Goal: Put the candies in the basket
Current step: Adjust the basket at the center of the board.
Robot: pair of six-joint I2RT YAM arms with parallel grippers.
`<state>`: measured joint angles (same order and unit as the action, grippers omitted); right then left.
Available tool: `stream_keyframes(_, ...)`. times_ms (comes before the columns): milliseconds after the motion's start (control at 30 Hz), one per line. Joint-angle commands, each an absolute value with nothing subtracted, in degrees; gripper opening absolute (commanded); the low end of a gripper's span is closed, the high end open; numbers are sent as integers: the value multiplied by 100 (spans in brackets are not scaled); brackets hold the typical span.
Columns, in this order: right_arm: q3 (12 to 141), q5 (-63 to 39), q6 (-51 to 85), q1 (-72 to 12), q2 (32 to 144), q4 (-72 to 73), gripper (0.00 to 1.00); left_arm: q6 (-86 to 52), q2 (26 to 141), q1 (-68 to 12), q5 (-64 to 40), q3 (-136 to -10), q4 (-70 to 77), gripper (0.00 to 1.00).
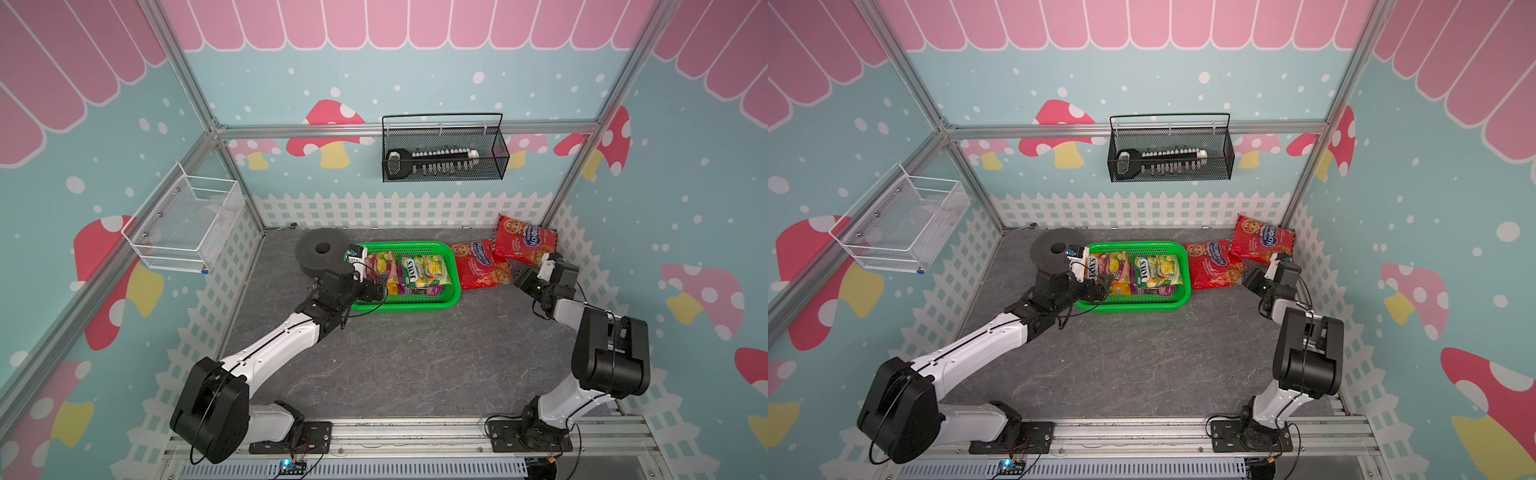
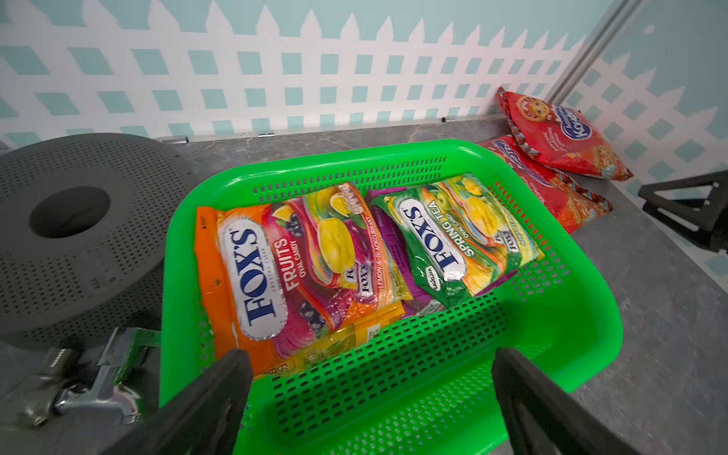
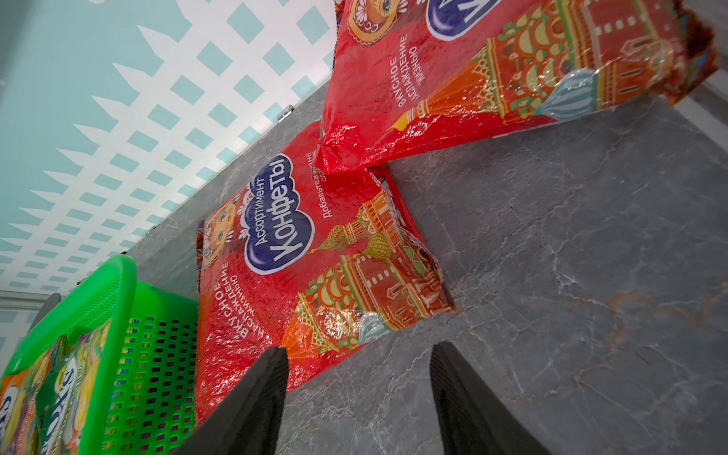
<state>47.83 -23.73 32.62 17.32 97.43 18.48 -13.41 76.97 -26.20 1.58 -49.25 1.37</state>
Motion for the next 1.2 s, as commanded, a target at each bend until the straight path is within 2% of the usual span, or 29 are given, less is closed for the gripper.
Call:
stream_keyframes(0,5063,-2587,3129,1767,10175,2102,64,-1972,7856,-2419,210,-5125,-120,99)
stream_keyframes(233,5359,-2782,3200,1775,11077,2308,63,-2270,8049,-1905,-223,-4996,-261,99)
stream_keyframes(333,5407,-3033,3243,1780,11245,2484,59,-2403,8277,-1733,-410,-4977,-281,98)
stream_keyframes(500,5476,-3440,3313,1775,11453,2715,46,-2405,8572,-1661,-512,-5057,-354,97)
stream_keyframes(633,5442,-3421,3272,1775,11383,2701,25,-2342,8703,-1652,-479,-5036,-352,95)
stream_keyframes(833,4971,-3076,3201,1767,10647,2892,0,-2319,9055,-1652,-545,-5005,-294,92)
stream_keyframes(1167,3755,-2154,3102,1701,8465,2575,0,-2588,9050,-1716,-508,-4902,-312,85)
